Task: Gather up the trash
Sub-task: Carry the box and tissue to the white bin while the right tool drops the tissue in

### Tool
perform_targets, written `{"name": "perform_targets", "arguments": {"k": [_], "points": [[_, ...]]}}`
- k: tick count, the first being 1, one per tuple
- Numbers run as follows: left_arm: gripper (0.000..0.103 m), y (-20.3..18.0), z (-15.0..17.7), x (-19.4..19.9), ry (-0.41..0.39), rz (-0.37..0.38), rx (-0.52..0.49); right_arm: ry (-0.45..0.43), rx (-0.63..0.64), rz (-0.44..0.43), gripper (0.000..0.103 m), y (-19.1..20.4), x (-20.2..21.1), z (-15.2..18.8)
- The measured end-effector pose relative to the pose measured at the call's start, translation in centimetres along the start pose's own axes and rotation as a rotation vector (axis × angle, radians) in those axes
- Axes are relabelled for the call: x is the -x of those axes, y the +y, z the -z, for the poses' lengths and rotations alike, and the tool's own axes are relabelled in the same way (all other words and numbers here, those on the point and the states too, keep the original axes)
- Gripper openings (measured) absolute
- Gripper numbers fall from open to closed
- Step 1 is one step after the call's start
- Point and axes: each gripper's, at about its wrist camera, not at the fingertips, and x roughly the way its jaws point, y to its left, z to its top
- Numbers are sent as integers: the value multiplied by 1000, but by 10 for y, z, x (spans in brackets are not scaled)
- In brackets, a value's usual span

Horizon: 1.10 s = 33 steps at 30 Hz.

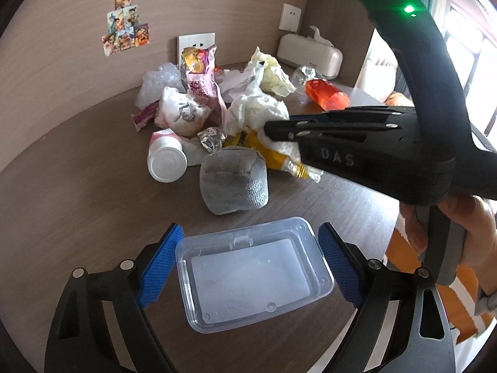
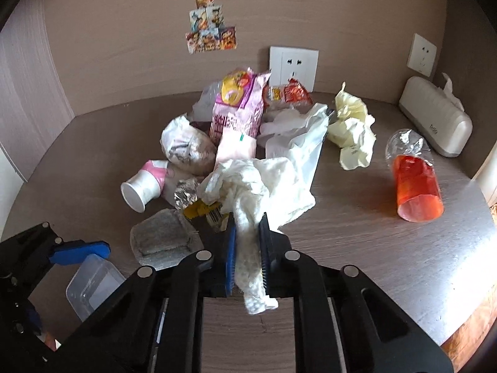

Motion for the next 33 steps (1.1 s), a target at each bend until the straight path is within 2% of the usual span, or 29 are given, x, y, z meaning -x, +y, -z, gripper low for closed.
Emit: {"name": "perform_targets", "arguments": {"k": [10, 20, 25, 30, 33], "points": [[85, 3, -8, 34, -60, -42, -34, -94, -8, 45, 14, 1, 37, -11], [85, 5, -44, 83, -130, -51, -75, -180, -42, 93, 14, -1, 98, -32], [85, -4, -67, 101, -154, -9, -123, -193, -95, 149, 14, -8, 132, -32], [85, -24, -88, 112, -179, 80, -196, -198, -173, 231, 14, -16, 168, -22], [85, -40, -99, 116, -190, 147, -245, -211, -235, 314, 14, -21, 198, -13]]}}
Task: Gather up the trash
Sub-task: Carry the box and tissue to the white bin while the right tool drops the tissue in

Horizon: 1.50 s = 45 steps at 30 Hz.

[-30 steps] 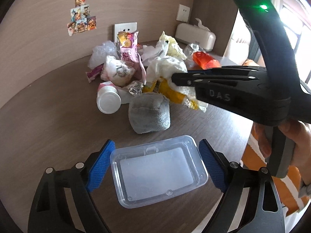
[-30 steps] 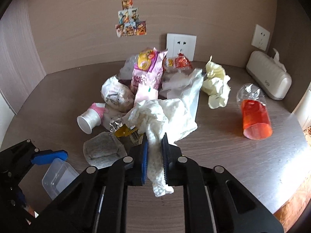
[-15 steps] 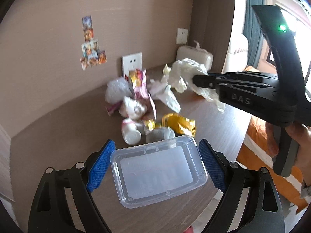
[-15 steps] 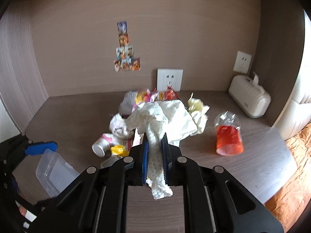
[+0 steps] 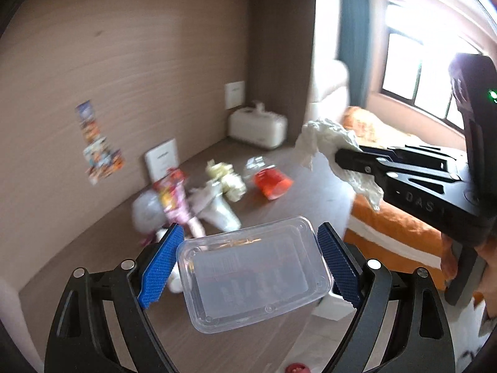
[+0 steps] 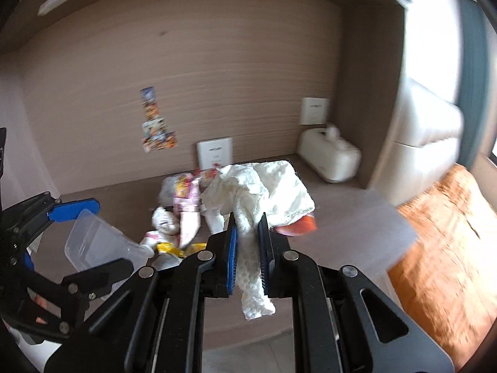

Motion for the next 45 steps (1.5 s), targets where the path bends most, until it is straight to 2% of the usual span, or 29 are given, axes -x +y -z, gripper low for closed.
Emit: {"name": "perform_targets", "arguments": {"k": [4, 9, 12, 16, 23, 27, 30, 33, 40, 43, 45], "points": [[85, -25, -15, -6, -19, 104, -72, -13, -70, 122, 14, -22, 29, 6], [85, -74, -25, -26, -21, 241, -175, 2, -164, 266, 14, -60, 55, 32], [85, -114, -25, -44, -1, 316, -220, 30, -208, 326, 14, -89, 65, 55], [85, -163, -20, -72, 39, 383, -255, 72, -254, 365, 14, -130, 67, 84], [85, -251, -8, -138, 131, 437, -269, 182, -307, 353, 14, -222, 46, 143], [85, -289, 7, -185, 184, 445, -268, 242, -338, 330, 14, -262, 18, 173], [85, -313, 27, -223, 221, 447, -274, 286, -340, 302, 14, -291, -8, 209], [85, -330, 49, -259, 265, 438, -283, 340, -353, 266, 14, -308, -35, 241], [85, -344, 116, -342, 384, 422, -307, 469, -385, 153, 14, -346, -113, 330], [85, -350, 138, -372, 420, 435, -317, 501, -370, 137, 15, -356, -137, 356], [86, -354, 155, -395, 454, 474, -306, 524, -377, 119, 22, -362, -149, 367]]}}
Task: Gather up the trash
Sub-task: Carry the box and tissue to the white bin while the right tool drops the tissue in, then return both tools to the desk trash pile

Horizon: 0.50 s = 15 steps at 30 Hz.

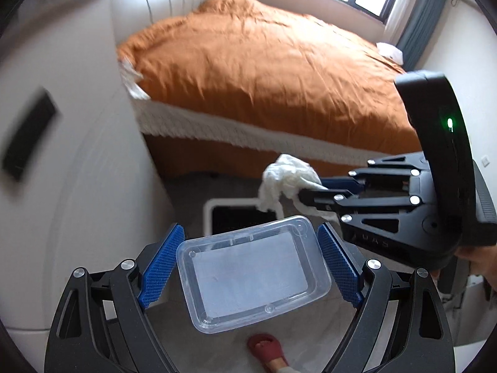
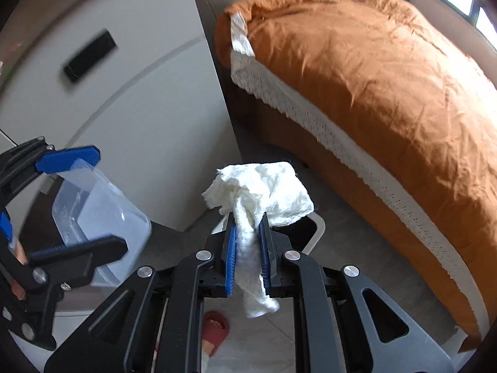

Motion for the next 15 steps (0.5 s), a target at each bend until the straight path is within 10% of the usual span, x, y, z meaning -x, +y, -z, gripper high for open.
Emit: {"name": "perform_targets", "arguments": {"k": [1, 7, 15], "points": [[86, 1, 2, -11, 11, 17, 2, 16, 2, -25, 42, -5, -10, 1], [94, 15, 11, -87, 63, 87, 43, 48, -84, -10, 86, -57, -51, 11], [98, 2, 8, -141, 135, 67, -11, -25, -114, 64, 87, -70, -17, 20]]}}
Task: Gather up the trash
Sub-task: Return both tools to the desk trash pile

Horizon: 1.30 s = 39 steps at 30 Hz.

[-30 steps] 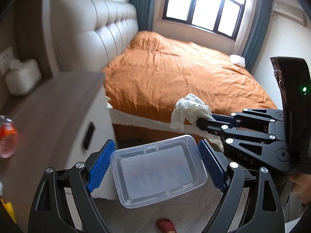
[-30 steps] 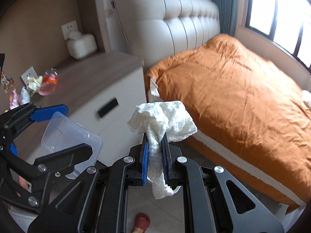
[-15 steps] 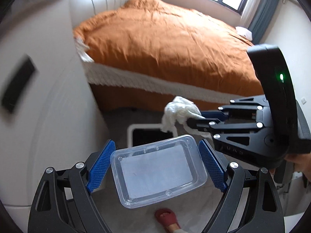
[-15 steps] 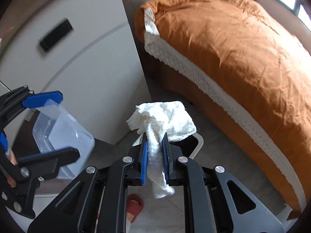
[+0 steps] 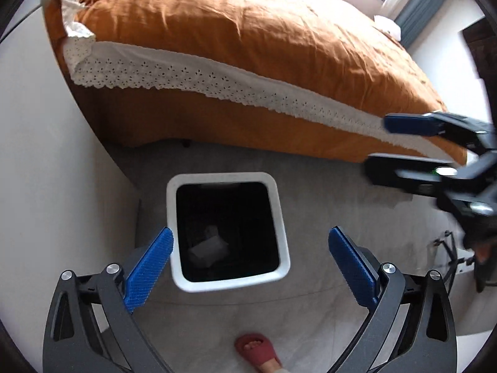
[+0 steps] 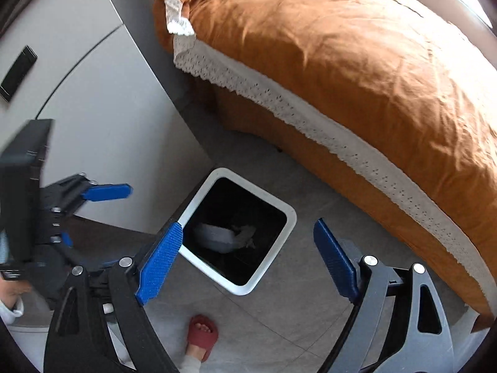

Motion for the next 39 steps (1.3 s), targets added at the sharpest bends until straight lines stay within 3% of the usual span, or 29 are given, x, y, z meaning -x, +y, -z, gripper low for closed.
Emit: {"name": "perform_targets", "arguments": {"k": [4, 7, 15, 20, 26, 30, 39], "points": [[98, -1, -7, 26, -29, -46, -7, -78, -3, 10, 90, 5, 40, -8], [98, -3, -15, 69, -65, -116, -14, -159, -18, 7, 92, 14, 83, -17], [98, -11, -29, 230, -210, -185, 89, -397, 31, 6, 98, 71, 210, -50], [98, -16, -17, 333, -315, -268, 123, -495, 52, -83, 98, 121, 271, -66], [98, 1, 30, 449, -439, -378, 239, -594, 170, -179, 98, 205, 325, -75], [98, 31, 80, 517, -489, -498, 332, -627, 257, -274, 98, 270, 348, -79], [98, 100, 205, 609, -519, -661, 586, -650, 451, -414, 98, 407, 366, -70]]}}
